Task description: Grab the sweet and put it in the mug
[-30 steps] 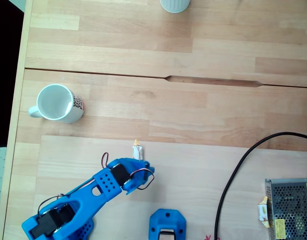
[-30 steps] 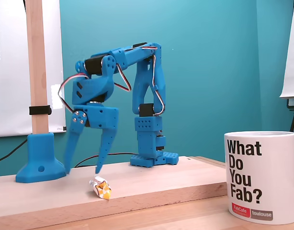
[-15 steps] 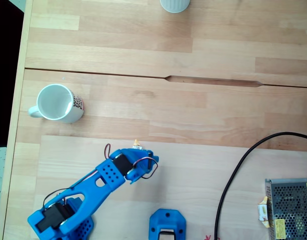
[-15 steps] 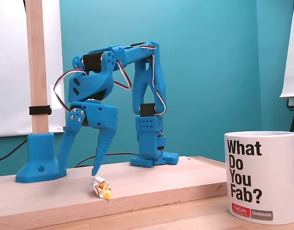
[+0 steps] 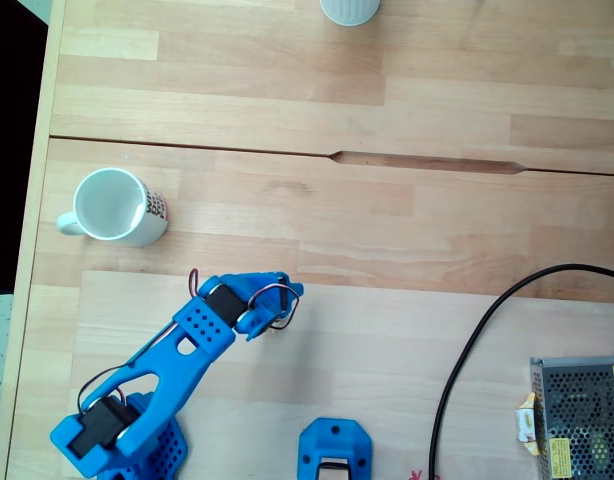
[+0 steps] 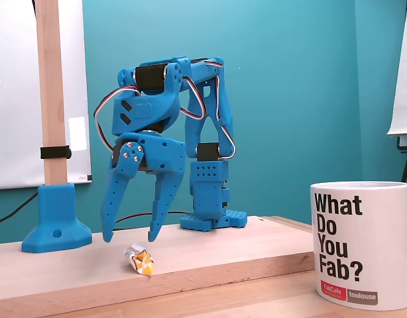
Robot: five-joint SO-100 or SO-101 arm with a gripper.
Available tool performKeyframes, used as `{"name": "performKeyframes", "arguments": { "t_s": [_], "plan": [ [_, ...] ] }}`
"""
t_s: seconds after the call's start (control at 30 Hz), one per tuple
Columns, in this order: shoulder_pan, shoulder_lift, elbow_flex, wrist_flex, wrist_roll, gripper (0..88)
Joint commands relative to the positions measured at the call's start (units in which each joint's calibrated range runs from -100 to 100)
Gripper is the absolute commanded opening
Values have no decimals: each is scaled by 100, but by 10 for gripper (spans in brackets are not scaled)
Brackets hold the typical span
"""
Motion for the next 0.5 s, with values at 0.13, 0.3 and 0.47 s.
{"name": "performKeyframes", "arguments": {
  "t_s": [0.13,0.3,0.47],
  "plan": [
    [-70,-124,422,26,-39,218],
    [-56,-141,485,26,-39,218],
    [-19,-141,574,26,-39,215]
  ]
}}
